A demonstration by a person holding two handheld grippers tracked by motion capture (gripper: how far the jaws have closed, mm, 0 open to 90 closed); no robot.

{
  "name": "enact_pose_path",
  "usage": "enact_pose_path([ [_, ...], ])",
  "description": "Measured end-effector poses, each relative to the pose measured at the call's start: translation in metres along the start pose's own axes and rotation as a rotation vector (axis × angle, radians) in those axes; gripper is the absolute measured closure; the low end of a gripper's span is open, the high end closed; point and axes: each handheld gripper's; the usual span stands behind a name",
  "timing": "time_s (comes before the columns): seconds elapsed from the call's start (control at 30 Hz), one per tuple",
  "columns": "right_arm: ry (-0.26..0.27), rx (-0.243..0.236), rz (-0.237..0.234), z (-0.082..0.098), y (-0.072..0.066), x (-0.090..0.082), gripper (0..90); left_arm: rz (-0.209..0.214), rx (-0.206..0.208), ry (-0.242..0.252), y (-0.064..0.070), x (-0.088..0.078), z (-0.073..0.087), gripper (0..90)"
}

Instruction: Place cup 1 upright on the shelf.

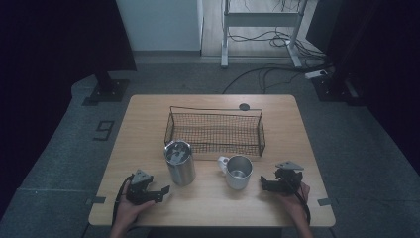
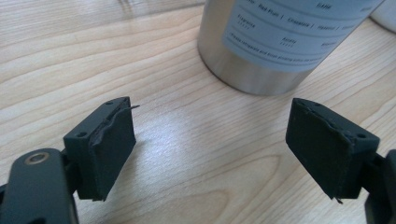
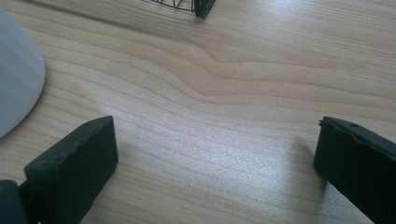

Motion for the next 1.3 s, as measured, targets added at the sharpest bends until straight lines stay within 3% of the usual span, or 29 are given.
enact_pose_path([
  [0.27,0.007,-0.004,-0.005,0.005,0.006,-0.005,0.8,0.019,-0.001,0.017,0.004,0.004,-0.004,15.8],
  [0.37,0.006,-0.001,-0.002,0.007,0.01,-0.007,1.0,0.013,0.018,0.01,0.006,0.005,-0.005,15.8],
  [0.53,0.01,0.016,0.014,0.011,0.012,-0.012,2.4,0.01,0.013,0.013,0.01,0.006,-0.01,15.6],
  [0.77,0.013,0.038,0.036,0.019,0.023,-0.02,2.6,0.036,0.049,0.02,0.019,0.004,-0.017,15.1],
  [0.97,0.01,0.039,0.035,0.017,0.024,-0.018,1.7,0.035,0.045,0.032,0.019,-0.004,-0.015,14.9],
  [1.3,0.008,0.032,0.029,0.015,0.025,-0.016,1.3,0.027,0.032,0.093,0.022,-0.025,-0.021,14.5],
])
Point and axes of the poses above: each handheld gripper's, and its own axes: x roughly forward along the jaws, z roughly out of its underside, y roughly to its right, and after that the axes turned 1 degree about x, right-handed
